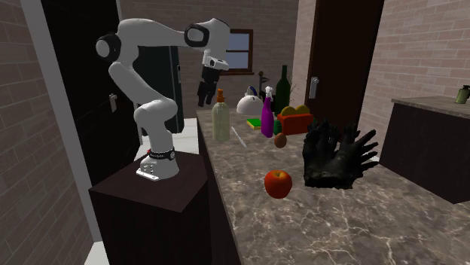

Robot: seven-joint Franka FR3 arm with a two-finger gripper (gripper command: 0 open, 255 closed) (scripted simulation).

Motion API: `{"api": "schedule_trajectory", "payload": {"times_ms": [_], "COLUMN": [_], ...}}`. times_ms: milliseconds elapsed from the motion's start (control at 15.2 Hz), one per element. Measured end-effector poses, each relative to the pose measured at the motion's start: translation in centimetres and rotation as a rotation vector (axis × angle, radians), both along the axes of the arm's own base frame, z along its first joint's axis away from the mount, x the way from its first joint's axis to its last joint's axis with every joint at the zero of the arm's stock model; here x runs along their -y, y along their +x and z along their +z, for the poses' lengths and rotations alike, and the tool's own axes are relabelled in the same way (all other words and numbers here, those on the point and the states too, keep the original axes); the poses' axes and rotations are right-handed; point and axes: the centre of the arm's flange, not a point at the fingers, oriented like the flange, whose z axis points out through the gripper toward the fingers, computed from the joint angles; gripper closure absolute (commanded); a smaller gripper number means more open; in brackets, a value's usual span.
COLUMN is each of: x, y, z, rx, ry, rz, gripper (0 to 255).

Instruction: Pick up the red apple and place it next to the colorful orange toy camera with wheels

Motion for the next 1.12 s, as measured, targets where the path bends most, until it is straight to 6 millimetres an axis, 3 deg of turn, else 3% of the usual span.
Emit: {"api": "schedule_trajectory", "payload": {"times_ms": [198, 1122], "x": [1.2, 14.2], "y": [1.1, 12.2], "z": [-0.4, -3.9], "rx": [0.007, 0.098], "ry": [0.004, 0.038], "rz": [0.005, 0.058], "gripper": [0, 0]}}
